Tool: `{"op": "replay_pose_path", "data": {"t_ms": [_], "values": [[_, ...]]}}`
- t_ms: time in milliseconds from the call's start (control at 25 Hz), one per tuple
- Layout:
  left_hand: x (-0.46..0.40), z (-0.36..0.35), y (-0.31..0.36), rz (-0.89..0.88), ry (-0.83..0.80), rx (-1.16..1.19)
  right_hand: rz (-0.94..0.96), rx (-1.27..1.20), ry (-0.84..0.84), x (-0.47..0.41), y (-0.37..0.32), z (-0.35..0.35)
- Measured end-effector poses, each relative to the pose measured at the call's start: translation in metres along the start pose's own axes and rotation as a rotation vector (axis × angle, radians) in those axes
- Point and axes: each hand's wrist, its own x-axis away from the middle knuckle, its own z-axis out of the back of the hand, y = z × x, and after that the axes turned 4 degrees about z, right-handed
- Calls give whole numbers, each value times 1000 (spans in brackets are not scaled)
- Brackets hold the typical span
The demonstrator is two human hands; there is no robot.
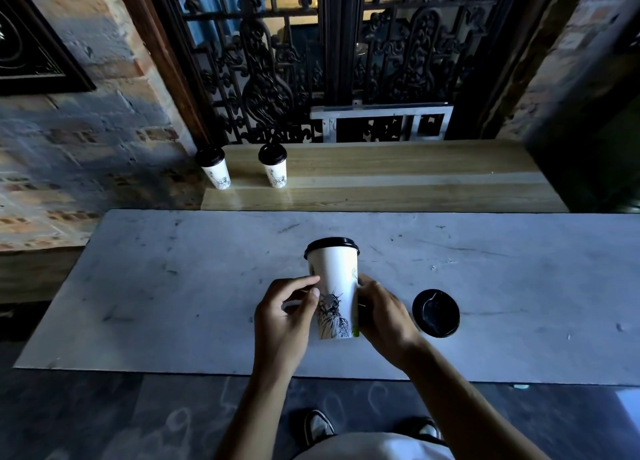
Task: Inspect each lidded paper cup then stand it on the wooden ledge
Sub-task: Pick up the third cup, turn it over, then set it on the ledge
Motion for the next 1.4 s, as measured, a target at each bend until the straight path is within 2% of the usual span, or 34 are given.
{"op": "replay_pose_path", "data": {"t_ms": [120, 360, 880, 1040, 1160, 1400], "values": [[-2, 0, 0, -21, 0, -42, -8, 58, -37, 1, -4, 4], [-6, -2, -4, 66, 14, -2, 34, 107, -98, 4, -8, 5], [-3, -9, -5, 139, 24, 54, 86, 179, -127, 3, -15, 7], [-2, -11, -5, 101, 17, 27, 135, 260, -84, 2, -12, 11], [-3, -12, -3, 77, 11, 27, 195, 303, -132, 1, -13, 13], [-5, -13, -4, 97, 32, 66, 143, 115, -92, 1, -11, 13]]}}
